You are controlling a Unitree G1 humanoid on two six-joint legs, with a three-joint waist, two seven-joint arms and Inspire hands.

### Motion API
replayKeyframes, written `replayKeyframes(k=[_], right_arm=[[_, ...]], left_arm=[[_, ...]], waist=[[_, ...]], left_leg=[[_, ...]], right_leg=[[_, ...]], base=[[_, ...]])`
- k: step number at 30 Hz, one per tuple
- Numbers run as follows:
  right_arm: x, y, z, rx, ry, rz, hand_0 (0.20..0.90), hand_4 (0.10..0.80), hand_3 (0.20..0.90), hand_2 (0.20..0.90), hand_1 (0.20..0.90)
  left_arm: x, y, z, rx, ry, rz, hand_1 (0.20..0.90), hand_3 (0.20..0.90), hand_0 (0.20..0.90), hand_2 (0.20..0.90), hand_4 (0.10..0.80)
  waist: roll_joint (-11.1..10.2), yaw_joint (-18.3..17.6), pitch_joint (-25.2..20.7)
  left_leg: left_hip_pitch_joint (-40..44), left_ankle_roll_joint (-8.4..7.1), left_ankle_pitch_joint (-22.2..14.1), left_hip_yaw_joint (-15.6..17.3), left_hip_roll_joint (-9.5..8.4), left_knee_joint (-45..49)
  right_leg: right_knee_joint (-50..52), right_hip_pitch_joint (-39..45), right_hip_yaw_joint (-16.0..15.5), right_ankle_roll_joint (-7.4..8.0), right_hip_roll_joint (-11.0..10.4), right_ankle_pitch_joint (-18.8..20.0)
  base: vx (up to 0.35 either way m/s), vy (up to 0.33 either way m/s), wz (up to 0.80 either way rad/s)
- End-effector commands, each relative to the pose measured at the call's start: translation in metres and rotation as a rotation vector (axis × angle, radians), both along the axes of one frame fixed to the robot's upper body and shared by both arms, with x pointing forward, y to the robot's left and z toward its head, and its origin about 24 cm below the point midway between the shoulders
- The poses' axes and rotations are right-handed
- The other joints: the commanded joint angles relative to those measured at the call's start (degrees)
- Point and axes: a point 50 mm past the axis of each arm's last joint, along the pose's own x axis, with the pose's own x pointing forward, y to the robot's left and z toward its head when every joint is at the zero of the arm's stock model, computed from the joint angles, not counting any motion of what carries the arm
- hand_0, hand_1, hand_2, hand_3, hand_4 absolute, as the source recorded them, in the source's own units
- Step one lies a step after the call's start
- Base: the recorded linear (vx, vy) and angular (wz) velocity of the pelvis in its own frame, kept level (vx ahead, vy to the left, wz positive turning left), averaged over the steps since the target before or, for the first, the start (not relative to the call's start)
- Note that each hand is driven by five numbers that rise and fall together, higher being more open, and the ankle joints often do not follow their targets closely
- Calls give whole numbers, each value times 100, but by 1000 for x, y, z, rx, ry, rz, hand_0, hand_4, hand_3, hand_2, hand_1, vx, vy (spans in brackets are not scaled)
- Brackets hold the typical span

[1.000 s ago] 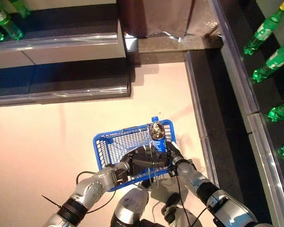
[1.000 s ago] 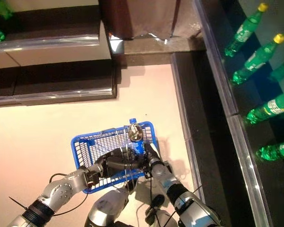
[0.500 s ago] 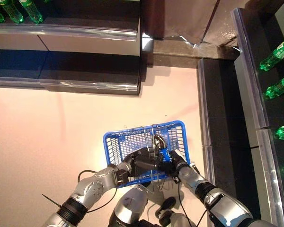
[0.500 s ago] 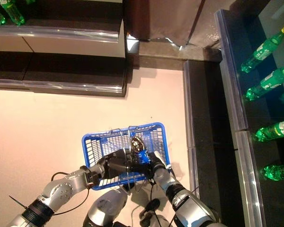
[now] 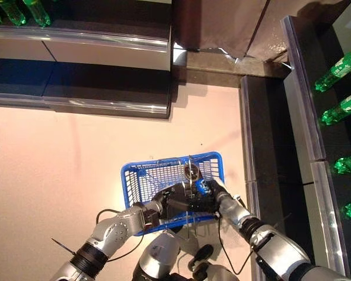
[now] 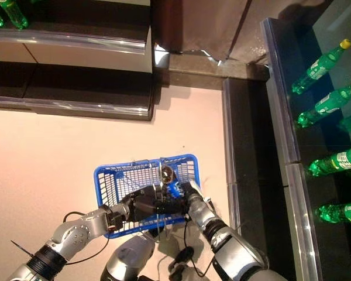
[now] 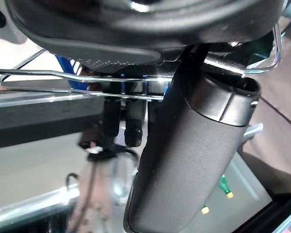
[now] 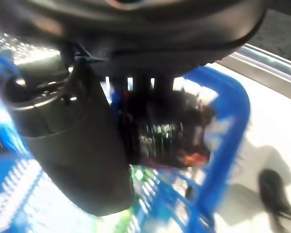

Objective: Pick up the drink and place into the basket.

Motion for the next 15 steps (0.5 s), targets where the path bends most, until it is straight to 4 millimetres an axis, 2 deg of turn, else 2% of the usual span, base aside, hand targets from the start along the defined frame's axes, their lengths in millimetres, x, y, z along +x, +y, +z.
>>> replayKeyframes(k=[1,8,12,15], right_arm=[[23,29,38,130,-174,59,900,800,900,900,900],[28,32,61,255,-245,51,900,800,900,900,900],[29,33,68,312,-271,34,900,800,900,900,900],[29,39,82,407,-329,28,900,800,900,900,900]], left_arm=[[-12,-64,90,-414,-352,-313,300,200,300,300,100],[-8,-40,85,-393,-333,-224,300,200,300,300,100],[-4,-30,83,-392,-330,-166,300,200,300,300,100],[3,-17,82,-370,-355,-62,300,200,300,300,100]], waist=[[-90,-8,-908],[-176,-22,-937],[-219,-32,-999],[-267,-98,-1084]], left_leg=[[-132,344,-229,807,79,-269],[-5,336,-277,810,122,-278],[96,338,-294,840,152,-340],[192,321,-273,885,191,-457]], right_leg=[[-76,-288,234,443,-147,655],[-105,-265,334,456,-131,702],[-155,-258,381,471,-107,732],[-259,-222,456,464,-51,752]], base=[[0,0,0],[10,-12,-1],[23,-45,-6],[-17,-57,-14]])
